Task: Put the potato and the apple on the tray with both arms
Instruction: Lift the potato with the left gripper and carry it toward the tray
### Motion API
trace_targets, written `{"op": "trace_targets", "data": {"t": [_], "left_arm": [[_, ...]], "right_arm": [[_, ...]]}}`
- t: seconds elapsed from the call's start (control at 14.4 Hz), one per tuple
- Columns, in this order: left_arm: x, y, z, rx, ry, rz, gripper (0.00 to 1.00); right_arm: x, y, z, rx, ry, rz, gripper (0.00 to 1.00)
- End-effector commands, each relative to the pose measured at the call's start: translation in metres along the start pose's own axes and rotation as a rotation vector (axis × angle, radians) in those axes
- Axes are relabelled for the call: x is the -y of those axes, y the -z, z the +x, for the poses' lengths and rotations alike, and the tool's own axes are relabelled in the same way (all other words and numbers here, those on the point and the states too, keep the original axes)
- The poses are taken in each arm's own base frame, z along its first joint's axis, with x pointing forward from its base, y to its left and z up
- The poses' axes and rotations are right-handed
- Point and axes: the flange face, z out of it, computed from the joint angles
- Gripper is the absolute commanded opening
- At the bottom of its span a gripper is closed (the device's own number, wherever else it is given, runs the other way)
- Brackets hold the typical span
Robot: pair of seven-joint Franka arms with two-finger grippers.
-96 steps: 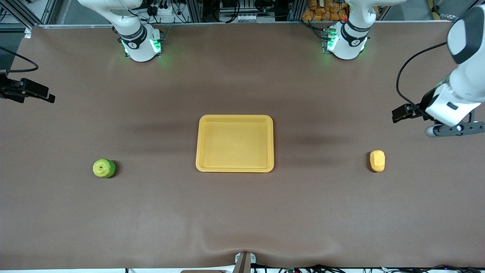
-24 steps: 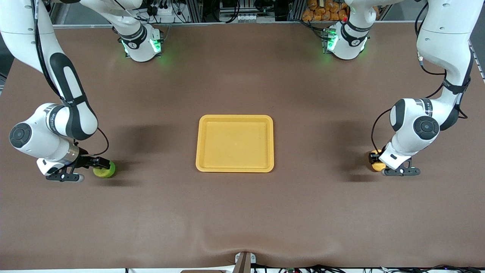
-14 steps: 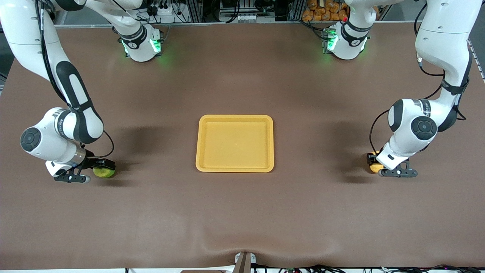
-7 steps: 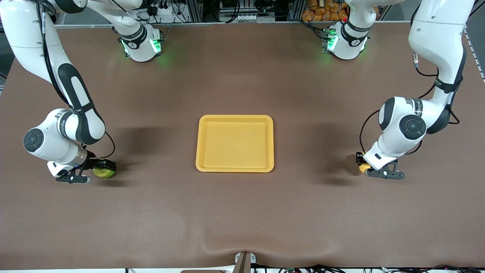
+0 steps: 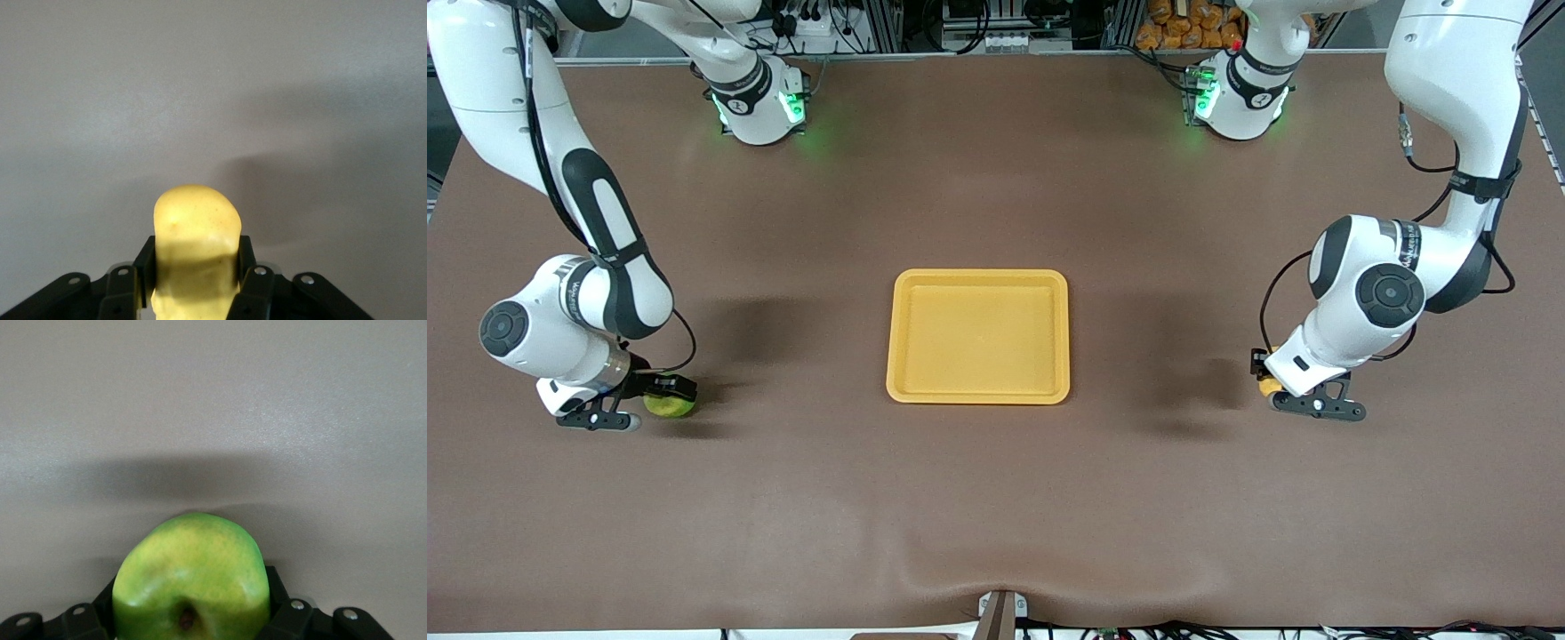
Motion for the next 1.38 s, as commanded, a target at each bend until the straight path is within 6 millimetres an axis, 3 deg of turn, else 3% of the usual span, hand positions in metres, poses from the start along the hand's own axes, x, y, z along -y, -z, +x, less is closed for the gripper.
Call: {"op": "trace_targets", "data": {"t": [0.0, 0.35, 0.69, 0.83, 1.11, 1.31], "left_arm": [[-0.013, 0.019, 0.013, 0.014, 0.007, 0.011, 0.0], [-0.028, 0.03, 0.02, -0.008, -0.006, 0.009, 0.0], [-0.08, 0.036, 0.018, -0.006, -0.051, 0.009, 0.0], [-0.101, 0.039, 0.017, -0.013, -0.043, 0.008, 0.0], [-0.164, 0.055, 0.012, -0.042, -0.056, 0.002, 0.0], [-0.206, 0.058, 0.015, -0.053, -0.062, -0.033, 0.0]], "right_arm": [[0.002, -0.001, 0.002, 0.002, 0.007, 0.012, 0.0], [0.009, 0.021, 0.0, 0.045, 0.018, 0.03, 0.0], [0.012, 0.034, 0.0, 0.048, 0.036, 0.035, 0.0], [0.024, 0.058, -0.001, 0.082, 0.054, 0.05, 0.0], [0.041, 0.108, -0.002, 0.081, 0.077, 0.068, 0.0], [0.065, 0.145, -0.009, 0.096, 0.126, 0.088, 0.0]]}}
